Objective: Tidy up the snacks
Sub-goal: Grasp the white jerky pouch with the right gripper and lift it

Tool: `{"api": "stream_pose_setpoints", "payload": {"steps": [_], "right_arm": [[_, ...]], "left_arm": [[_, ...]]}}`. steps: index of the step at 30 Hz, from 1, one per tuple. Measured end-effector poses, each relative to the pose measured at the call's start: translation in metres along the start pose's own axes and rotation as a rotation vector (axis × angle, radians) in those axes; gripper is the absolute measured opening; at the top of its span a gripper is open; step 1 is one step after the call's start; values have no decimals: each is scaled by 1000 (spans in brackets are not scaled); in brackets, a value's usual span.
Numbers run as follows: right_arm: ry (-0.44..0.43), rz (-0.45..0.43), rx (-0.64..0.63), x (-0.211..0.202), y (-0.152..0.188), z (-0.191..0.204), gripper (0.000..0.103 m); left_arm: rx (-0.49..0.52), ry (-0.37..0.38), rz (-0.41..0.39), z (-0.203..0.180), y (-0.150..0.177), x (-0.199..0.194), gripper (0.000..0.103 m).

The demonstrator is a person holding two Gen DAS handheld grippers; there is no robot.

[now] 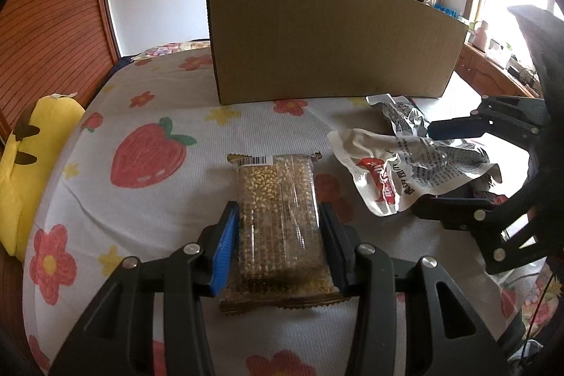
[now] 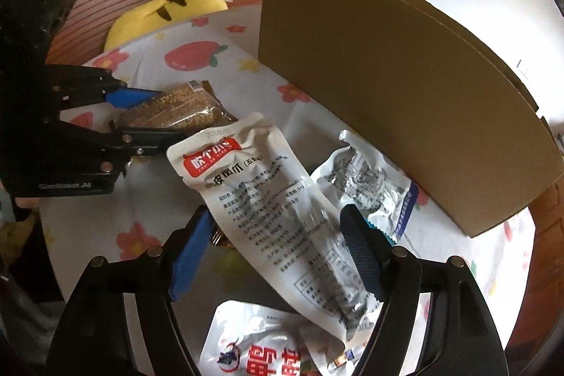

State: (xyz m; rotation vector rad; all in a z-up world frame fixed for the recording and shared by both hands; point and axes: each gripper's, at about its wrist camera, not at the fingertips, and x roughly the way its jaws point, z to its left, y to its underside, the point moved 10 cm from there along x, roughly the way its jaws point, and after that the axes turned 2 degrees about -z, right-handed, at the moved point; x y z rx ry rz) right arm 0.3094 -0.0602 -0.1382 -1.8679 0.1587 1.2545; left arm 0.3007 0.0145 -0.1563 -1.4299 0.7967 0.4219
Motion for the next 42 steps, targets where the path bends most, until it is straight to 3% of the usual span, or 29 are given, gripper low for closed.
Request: {"api": "stream_pose_setpoints", "payload": {"steps": [8,12,14,20,42], "right_arm": [[-32,30,74,15,-1,-5,77],[-42,15,118,13,-1,-7,69],[-49,-11,136,5,-4,-7,56],[-43,-26,164,-8,-5,-12,48],[-24,-165,262,-54,-15,-28,39]], "left_arm": [[2,8,2,-1,0,0,45],[3,9,2,-1,0,0,45],[5,9,3,-1,0,0,45],[6,9,4,-2,0,0,45],[31,-3,16,-3,1,3,48]]}}
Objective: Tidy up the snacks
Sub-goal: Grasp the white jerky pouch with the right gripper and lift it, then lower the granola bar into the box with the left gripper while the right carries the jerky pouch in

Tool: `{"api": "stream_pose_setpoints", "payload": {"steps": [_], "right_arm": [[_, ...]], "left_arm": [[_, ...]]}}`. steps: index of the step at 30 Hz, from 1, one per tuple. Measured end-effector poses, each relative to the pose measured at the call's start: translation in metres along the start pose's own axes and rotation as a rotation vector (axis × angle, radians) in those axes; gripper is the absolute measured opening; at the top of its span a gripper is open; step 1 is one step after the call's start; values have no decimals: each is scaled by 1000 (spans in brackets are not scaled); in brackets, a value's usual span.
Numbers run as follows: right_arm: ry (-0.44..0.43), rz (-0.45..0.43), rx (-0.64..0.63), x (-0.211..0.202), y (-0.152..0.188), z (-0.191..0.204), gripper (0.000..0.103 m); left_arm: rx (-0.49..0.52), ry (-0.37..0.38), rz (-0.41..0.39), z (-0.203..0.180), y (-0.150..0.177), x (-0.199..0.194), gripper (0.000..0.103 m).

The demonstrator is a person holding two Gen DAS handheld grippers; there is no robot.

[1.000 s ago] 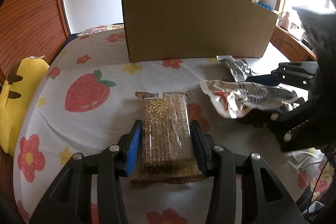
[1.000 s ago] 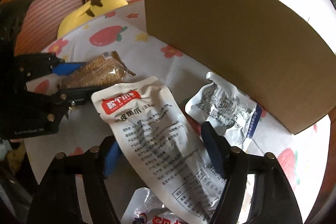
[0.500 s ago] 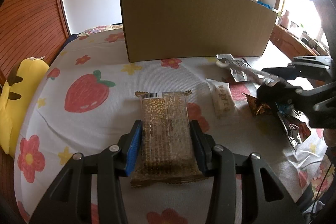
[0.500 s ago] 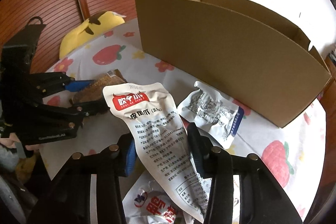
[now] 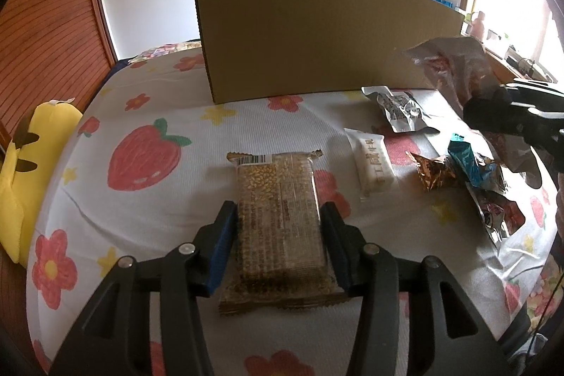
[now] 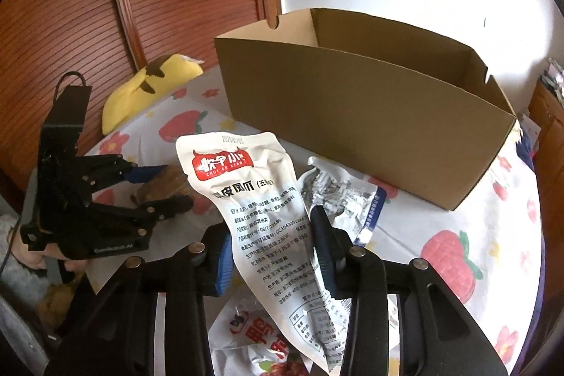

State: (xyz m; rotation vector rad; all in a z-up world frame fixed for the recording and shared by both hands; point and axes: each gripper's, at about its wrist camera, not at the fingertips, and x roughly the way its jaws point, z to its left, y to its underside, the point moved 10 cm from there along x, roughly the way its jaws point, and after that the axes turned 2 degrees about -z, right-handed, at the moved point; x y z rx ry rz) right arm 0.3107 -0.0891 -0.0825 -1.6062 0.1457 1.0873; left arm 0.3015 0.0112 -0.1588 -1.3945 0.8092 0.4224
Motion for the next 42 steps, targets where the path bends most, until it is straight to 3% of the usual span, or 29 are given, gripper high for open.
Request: {"api": "stream_pose_setpoints", "payload": {"steps": [8,12,22,30,42], "right_arm": [[2,-45,-2,-15,-6,-1,38],[-1,-71,8,-23,-9,0,38],[11,-112,22,-44,-14,-5,38],[35,-128,17,-62,-10,-8,37],[76,-163,22,-87,-17,-24,36]], "left_arm": [[3,-5,-20,-1,-1,-4,41],[23,-11,-61,-4,-3,-13,41],[-21,-9,-69,3,-4,-18,41],[-1,-21,-90,-2,-11,-25,41],[44,26,-202,-34,-67,-70,41]]}}
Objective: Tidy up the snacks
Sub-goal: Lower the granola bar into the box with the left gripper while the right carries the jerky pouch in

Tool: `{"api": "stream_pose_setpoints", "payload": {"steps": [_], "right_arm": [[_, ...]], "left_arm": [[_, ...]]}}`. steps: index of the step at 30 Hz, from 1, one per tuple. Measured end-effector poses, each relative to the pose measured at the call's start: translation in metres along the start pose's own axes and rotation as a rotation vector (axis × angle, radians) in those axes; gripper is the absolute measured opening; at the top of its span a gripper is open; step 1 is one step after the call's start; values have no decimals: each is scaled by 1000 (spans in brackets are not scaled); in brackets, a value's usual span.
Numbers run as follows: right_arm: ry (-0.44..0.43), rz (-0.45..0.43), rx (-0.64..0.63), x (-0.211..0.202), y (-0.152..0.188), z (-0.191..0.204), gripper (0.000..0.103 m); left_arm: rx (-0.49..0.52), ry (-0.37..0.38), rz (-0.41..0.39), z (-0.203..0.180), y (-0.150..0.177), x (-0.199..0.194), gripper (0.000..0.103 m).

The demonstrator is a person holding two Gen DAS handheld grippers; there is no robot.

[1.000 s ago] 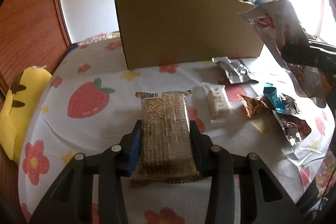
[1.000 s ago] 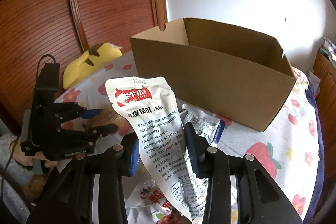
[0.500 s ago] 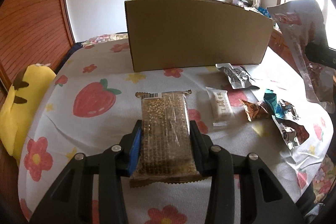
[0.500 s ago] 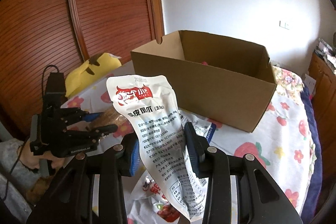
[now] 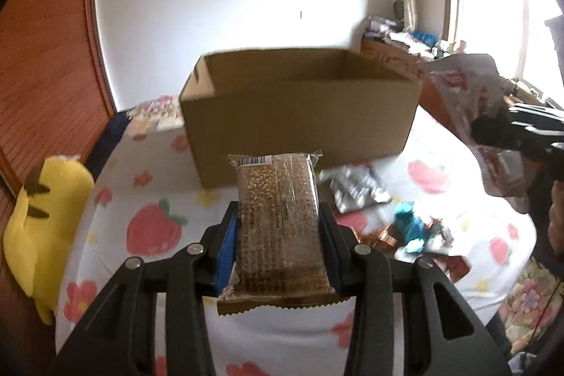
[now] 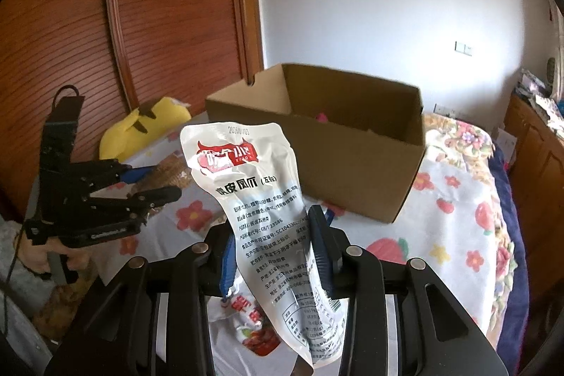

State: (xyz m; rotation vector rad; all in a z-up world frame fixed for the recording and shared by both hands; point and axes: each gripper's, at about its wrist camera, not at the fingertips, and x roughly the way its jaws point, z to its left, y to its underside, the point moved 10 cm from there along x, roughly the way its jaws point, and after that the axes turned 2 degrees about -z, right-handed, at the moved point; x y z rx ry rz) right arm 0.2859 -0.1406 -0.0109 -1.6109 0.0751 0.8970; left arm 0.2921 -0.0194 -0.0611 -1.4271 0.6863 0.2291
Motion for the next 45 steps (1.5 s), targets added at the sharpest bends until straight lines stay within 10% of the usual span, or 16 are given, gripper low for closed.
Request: {"api": "stream_pose_setpoints", "payload": {"steps": [24,45], "right_arm": [[44,-138,-126,56,-153,-41,36],[64,-67,-120,147,-142,-76,37]], "left_arm": [[77,-5,-140,17,-156,58,42],[54,15,-79,31,-142,136,42]]}}
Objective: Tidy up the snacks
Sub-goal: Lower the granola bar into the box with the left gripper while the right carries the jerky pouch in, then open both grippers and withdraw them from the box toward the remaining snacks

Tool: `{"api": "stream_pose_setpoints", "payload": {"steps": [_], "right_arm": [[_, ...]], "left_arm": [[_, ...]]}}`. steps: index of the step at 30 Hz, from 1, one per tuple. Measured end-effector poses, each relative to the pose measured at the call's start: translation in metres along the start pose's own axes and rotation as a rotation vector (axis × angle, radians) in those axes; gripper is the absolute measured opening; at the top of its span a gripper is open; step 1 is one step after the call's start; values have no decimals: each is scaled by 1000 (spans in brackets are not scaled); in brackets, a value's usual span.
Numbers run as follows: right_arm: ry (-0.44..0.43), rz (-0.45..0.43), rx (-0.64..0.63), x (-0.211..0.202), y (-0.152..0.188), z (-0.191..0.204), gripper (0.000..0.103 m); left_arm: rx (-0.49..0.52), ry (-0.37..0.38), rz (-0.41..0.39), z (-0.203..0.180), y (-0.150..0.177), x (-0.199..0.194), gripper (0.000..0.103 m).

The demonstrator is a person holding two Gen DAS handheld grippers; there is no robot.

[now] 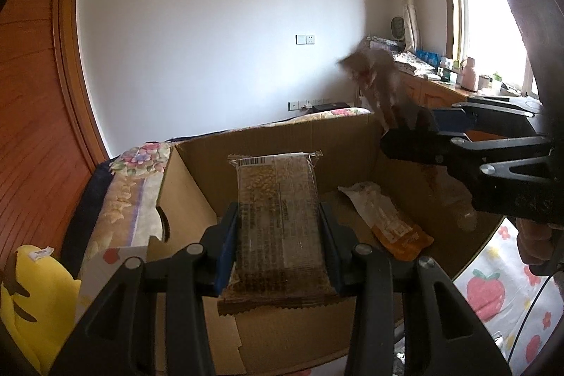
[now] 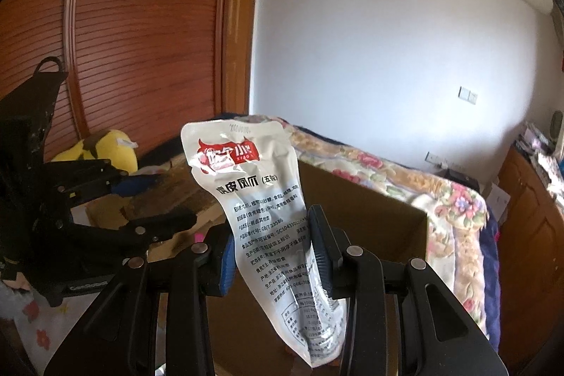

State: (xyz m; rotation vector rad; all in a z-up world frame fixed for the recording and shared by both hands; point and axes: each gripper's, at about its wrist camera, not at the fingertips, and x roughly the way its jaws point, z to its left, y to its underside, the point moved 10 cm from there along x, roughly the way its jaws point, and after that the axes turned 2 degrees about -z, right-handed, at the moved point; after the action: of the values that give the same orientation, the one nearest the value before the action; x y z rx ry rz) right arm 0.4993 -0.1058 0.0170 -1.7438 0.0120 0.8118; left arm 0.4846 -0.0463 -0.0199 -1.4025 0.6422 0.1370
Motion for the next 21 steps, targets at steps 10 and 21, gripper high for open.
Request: {"api": "stream_pose_setpoints", "payload": {"steps": [10,21], "right_arm": [[20,66,-3,16,22,2,20],[-26,99,118,1,42,-13,27]], "left_arm": [[6,1,25,-8,12,4,52],[-6,-2,-1,-6,12,-16,58]]}}
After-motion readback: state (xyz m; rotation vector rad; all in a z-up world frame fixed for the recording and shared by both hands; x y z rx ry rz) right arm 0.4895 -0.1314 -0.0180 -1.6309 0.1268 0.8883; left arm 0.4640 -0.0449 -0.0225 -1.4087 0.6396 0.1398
